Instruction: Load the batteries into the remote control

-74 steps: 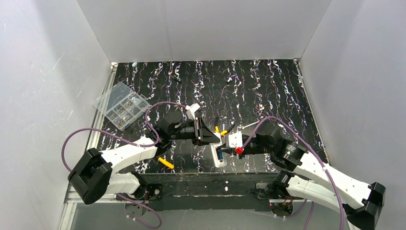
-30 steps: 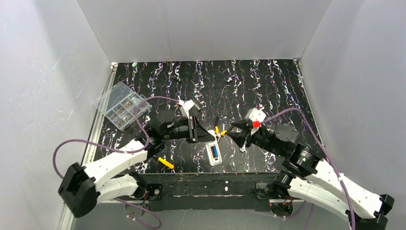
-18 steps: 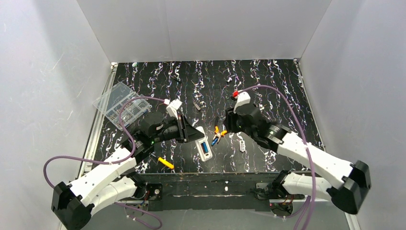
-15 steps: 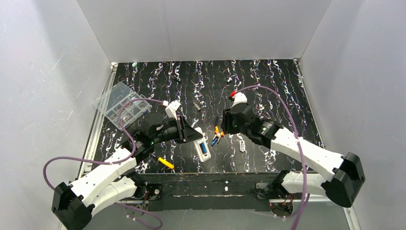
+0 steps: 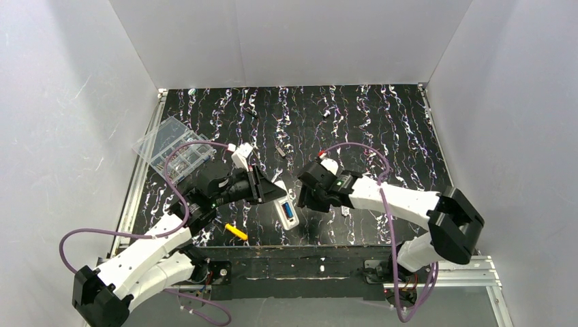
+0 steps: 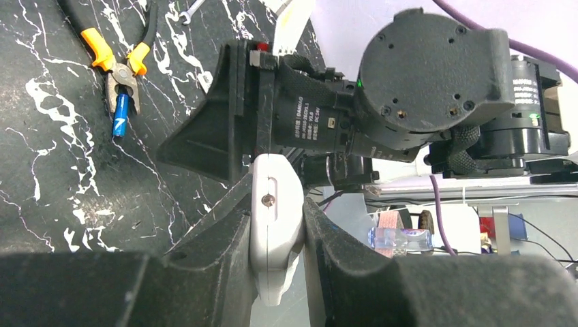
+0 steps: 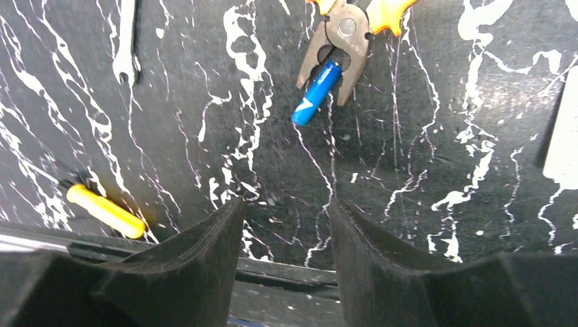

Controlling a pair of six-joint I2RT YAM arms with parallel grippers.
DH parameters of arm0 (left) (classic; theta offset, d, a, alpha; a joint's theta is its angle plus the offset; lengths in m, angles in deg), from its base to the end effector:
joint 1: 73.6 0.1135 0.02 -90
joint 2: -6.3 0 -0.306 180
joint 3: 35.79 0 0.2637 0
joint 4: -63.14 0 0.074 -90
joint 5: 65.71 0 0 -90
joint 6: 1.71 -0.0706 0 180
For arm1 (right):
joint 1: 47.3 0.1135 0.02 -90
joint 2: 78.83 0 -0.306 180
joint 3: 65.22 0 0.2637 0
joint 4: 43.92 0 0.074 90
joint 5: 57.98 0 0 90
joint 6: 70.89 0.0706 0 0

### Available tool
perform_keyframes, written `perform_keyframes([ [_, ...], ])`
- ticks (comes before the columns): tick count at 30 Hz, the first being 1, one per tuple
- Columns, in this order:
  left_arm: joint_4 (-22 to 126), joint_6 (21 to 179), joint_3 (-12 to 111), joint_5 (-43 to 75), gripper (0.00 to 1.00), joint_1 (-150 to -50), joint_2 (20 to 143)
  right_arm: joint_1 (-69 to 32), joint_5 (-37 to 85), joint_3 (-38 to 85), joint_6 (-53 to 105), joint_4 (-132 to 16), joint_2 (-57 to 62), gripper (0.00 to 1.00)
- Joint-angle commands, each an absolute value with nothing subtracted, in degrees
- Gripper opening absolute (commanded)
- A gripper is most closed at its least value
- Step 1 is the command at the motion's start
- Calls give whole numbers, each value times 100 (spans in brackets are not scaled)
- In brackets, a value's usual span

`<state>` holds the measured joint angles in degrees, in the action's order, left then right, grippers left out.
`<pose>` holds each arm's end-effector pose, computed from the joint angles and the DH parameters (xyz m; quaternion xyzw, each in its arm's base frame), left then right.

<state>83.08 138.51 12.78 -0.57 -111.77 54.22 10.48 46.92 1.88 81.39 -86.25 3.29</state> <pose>0.1451 -0.1518 0.3922 0.1176 0.5715 -0.6475 0.4902 0.1804 0.2521 0.2285 0.0738 0.9494 0.1793 0.2470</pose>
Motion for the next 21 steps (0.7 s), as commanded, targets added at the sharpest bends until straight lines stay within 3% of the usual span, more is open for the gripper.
perform_keyframes([
  [1, 8408, 13903, 1210, -213, 0, -11134, 5148, 1062, 4923, 795, 8918, -9112, 673, 58],
  [21, 7973, 13617, 1015, -65, 0, -11061, 4520, 579, 4379, 1056, 9511, -8904, 2035, 51],
])
